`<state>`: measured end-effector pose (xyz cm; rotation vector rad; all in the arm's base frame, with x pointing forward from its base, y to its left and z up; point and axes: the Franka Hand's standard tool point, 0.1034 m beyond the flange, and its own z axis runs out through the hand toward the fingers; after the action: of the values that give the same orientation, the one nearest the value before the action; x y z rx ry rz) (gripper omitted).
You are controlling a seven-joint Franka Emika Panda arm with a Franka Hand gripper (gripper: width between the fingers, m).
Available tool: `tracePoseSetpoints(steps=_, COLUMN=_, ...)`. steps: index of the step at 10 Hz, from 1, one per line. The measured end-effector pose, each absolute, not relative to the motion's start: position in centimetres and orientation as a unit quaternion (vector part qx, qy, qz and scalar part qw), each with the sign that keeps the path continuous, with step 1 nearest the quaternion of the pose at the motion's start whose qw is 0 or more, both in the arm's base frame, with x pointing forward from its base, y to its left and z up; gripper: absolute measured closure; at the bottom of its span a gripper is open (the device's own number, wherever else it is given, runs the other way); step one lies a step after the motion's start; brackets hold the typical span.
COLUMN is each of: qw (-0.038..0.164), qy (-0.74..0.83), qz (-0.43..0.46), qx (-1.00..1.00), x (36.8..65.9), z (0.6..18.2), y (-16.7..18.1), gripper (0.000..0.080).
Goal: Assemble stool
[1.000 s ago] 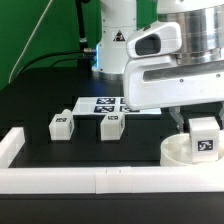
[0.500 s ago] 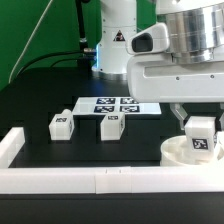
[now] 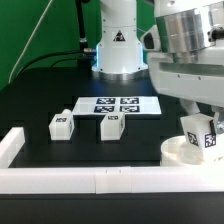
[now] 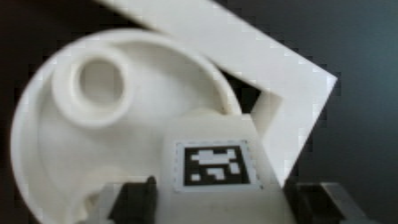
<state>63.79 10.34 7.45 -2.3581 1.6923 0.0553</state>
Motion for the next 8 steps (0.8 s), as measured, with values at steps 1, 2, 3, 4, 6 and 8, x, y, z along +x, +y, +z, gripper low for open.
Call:
tracePoseSetpoints(steps=1, qw=0.134, qy=0.629, qz=0.023, qx=-0.765, x=63.71, z=7.39, y=10.46, gripper=0.0462)
tracePoseSetpoints(steps=2, qw=0.142, qy=0.655, qz=0.028, qx=-0.742, x=63.7, z=7.39, y=10.78, gripper=0.0462)
tracePoseSetpoints(steps=3, qw=0.148, qy=0.701, qz=0.043, qx=-0.697, x=63.74, z=7.49, y=11.21, gripper=0.0462)
tracePoseSetpoints(steps=4, qw=0.15, qy=0.717, qz=0.048, qx=-0.679, x=63.73, z=7.48, y=11.27, gripper=0.0462)
tracePoseSetpoints(steps=6, qw=0.15, qy=0.712, qz=0.048, qx=-0.684, x=63.68, z=7.43, y=11.35, gripper=0.0451)
tracePoseSetpoints(steps=8, qw=0.151, qy=0.688, qz=0.044, qx=-0.708, x=63.66, z=7.43, y=11.4, gripper=0.0176)
